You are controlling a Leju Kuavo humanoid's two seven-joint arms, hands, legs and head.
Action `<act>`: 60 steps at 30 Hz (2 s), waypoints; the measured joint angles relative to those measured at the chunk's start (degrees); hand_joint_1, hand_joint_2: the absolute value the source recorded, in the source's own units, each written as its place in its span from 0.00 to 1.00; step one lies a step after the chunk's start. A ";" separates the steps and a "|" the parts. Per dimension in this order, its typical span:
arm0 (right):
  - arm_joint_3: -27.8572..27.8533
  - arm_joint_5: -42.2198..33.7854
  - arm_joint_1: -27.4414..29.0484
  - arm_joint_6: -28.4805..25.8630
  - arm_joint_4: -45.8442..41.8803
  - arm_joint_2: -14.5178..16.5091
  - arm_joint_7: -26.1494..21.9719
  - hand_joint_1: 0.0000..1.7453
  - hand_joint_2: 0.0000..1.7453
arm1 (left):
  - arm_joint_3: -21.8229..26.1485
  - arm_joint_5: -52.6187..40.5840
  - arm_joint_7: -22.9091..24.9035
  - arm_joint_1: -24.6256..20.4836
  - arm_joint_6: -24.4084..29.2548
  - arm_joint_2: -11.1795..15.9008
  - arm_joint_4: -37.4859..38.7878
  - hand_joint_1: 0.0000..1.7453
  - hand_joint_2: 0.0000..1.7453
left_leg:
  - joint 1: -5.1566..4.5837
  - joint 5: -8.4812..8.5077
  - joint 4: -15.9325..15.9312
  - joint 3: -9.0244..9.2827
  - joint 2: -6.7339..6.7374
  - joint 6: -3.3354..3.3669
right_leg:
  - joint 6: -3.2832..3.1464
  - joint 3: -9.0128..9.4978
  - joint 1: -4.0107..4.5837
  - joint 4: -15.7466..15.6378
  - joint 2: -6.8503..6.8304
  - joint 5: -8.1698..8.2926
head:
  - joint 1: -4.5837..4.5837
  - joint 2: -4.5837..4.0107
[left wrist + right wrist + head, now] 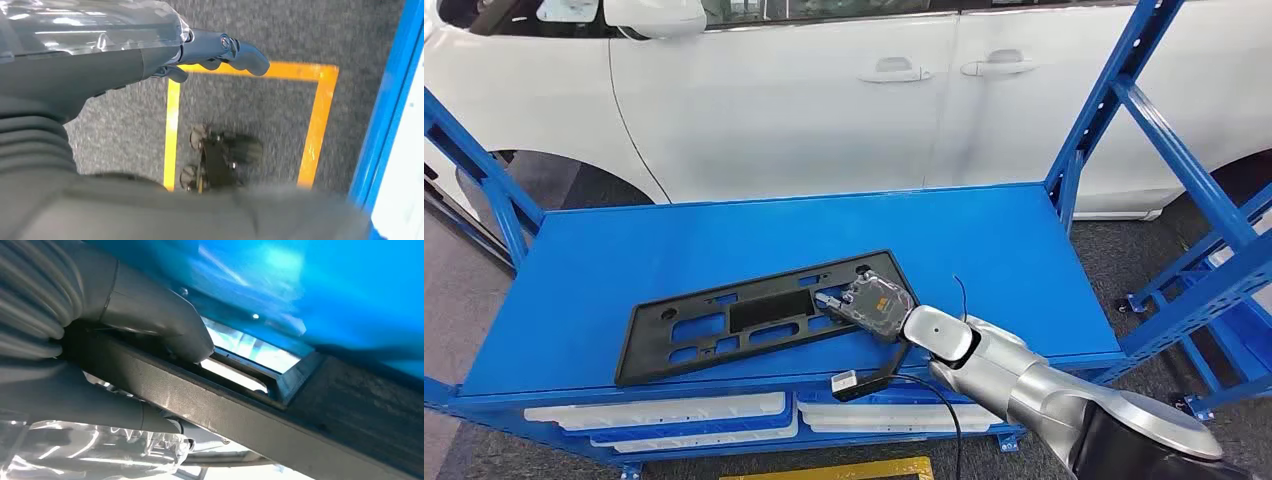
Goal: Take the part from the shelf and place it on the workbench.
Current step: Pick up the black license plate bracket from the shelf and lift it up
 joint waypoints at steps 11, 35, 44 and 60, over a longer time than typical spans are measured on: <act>-2.09 -4.55 0.12 -5.35 0.68 -0.39 -3.19 1.00 1.00 | 0.49 1.28 1.09 0.18 2.98 -0.07 0.00 0.00 1.00 | 0.75 -1.10 4.14 -2.64 0.16 -1.68 | -0.24 0.10 0.06 -0.13 -0.49 -0.02 | -0.01 0.00; -39.08 -80.56 22.21 48.11 -54.51 -5.00 -30.68 1.00 1.00 | 4.95 2.05 -10.14 1.75 -0.72 0.43 0.04 0.00 1.00 | 0.45 -7.62 11.02 -3.98 1.48 -0.99 | -0.76 -2.58 0.11 0.67 1.49 1.14 | -0.02 0.00; -38.90 -79.10 23.75 48.05 -58.43 -5.42 -27.12 1.00 1.00 | 4.81 0.57 -3.70 1.40 0.12 0.88 0.04 0.00 1.00 | 0.34 -1.99 1.23 0.40 0.62 0.23 | 0.04 -2.49 0.51 1.17 3.05 0.97 | -0.02 0.00; -37.28 -67.25 29.66 37.68 -60.22 -5.35 -32.82 1.00 1.00 | 4.45 -2.25 -2.03 1.45 1.27 1.73 0.04 0.00 1.00 | 0.55 -0.06 1.88 -1.36 1.97 -0.06 | 1.01 -1.23 -0.39 2.27 1.64 -1.13 | -0.02 0.00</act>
